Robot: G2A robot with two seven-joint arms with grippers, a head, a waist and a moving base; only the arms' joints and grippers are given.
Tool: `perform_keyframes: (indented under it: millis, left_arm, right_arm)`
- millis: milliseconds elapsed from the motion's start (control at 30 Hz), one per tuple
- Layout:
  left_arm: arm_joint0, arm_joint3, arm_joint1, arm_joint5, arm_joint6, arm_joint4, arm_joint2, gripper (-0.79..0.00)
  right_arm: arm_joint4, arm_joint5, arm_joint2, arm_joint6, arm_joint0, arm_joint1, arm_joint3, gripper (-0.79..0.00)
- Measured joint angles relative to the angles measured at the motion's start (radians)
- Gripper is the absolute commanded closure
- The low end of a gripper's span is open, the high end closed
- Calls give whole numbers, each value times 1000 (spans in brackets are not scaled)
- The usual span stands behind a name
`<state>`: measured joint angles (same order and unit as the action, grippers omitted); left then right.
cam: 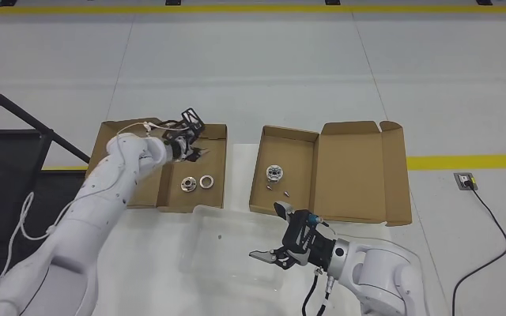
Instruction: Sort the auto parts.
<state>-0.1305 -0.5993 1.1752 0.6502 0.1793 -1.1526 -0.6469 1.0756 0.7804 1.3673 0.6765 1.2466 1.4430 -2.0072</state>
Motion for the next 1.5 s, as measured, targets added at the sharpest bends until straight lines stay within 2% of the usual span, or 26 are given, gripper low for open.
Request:
perform_keyframes:
  millis: [100, 200, 367, 433, 533, 633, 833, 900, 1500]
  left_arm:
    - [-66, -127, -48, -26, 3, 18, -82, -536]
    - [-161, -286, -101, -49, 16, 52, -190, -573]
    - [-374, -592, -182, -96, 72, 110, -398, -717]
    - [-464, -707, -204, -114, 83, 138, -477, -742]
    - [-578, -830, -226, -114, 65, 190, -575, -779]
    - [-674, -908, -241, -101, 18, 239, -658, -785]
    - [-844, -994, -255, -82, -120, 304, -778, -785]
    - [-880, -1011, -256, -91, -150, 298, -799, -784]
    - [-881, -1012, -256, -91, -150, 295, -799, -784]
  right_arm:
    - [0, 0, 0, 0, 0, 0, 0, -785]
    - [0, 0, 0, 0, 0, 0, 0, -785]
    - [0, 0, 0, 0, 0, 0, 0, -785]
    - [0, 0, 0, 0, 0, 0, 0, -785]
    - [0, 0, 0, 0, 0, 0, 0, -785]
    - [0, 0, 0, 0, 0, 0, 0, -785]
    - [0, 0, 0, 0, 0, 0, 0, -785]
    - [0, 0, 0, 0, 0, 0, 0, -785]
    - [0, 0, 0, 0, 0, 0, 0, -785]
